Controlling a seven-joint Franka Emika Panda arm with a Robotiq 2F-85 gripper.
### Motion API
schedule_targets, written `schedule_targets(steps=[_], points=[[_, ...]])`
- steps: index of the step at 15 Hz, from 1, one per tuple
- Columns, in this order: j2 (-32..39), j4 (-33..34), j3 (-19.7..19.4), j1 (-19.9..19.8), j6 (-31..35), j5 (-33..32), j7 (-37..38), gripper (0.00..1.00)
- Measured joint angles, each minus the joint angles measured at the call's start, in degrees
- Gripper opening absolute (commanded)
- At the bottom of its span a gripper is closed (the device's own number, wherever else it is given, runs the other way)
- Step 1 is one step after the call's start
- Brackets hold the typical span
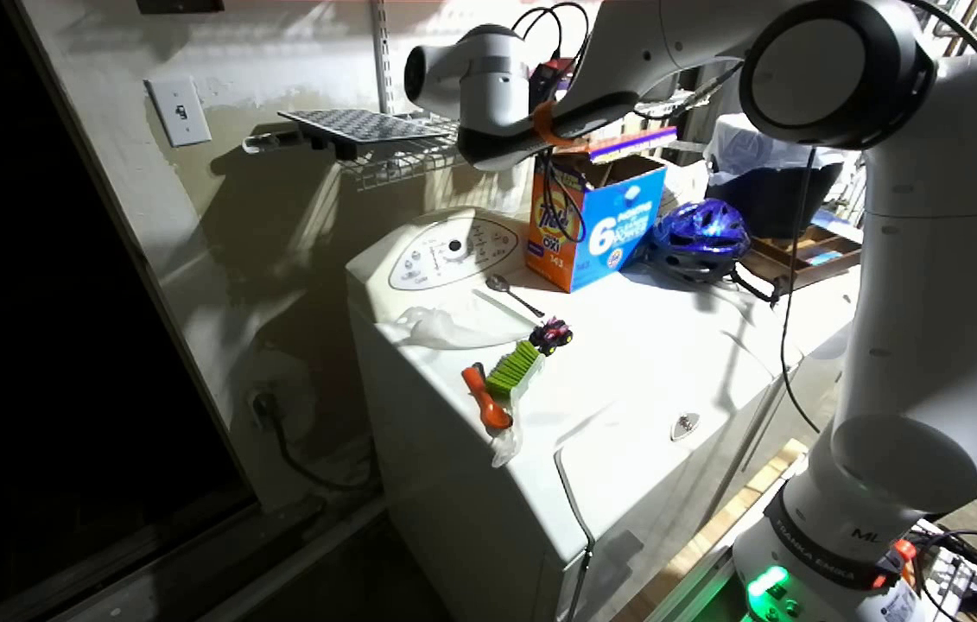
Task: Put the magazine on the first bottom shelf
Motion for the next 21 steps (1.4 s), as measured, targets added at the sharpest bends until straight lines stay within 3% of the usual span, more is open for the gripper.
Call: schedule_targets(steps=[18, 19, 20, 21], points=[[4.5, 16.0, -1.5, -0.3, 0.0, 16.2, -15.8, 0.03], [4.9, 17.0, -1.6, -0.3, 0.0, 17.0, -16.5, 0.25], [5.3, 18.0, -1.6, -0.3, 0.0, 17.7, -17.1, 0.39], [5.8, 18.9, -1.7, -0.3, 0.0, 18.3, -17.7, 0.44]])
